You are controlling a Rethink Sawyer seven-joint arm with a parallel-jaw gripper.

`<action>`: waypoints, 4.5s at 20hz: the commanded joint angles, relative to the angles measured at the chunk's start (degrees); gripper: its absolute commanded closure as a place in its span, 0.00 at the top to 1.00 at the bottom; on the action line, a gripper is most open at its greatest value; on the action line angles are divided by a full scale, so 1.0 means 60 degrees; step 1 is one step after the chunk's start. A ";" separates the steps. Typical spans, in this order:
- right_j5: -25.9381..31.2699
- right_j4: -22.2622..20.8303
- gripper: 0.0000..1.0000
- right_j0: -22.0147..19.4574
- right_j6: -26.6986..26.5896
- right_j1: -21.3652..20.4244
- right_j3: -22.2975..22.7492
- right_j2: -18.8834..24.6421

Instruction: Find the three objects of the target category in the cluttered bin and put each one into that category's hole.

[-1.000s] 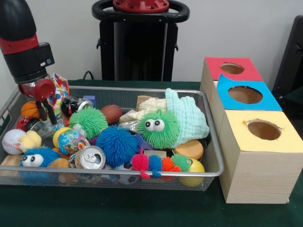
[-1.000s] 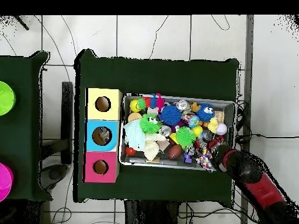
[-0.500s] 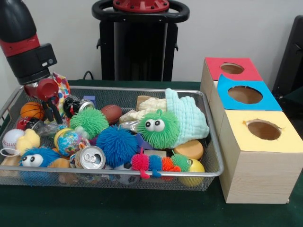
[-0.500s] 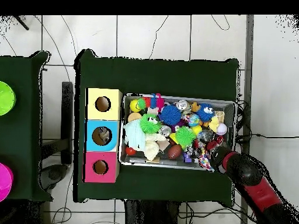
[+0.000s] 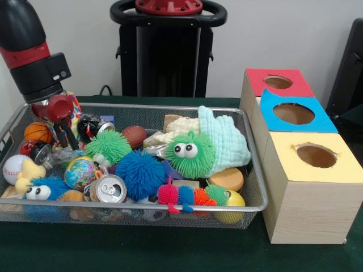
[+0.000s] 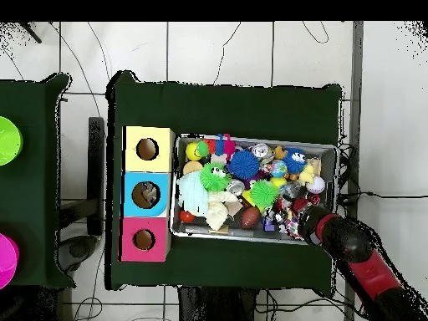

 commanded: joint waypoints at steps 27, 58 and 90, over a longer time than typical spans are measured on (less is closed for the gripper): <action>-0.0824 -0.2561 1.00 -0.1908 -0.0507 0.4059 -0.0359 0.4253; -0.0354 -0.2608 0.00 -0.1809 0.0919 0.2679 0.0410 0.3748; 0.0911 0.0288 0.00 0.5364 0.5595 -0.6858 0.3361 -0.2478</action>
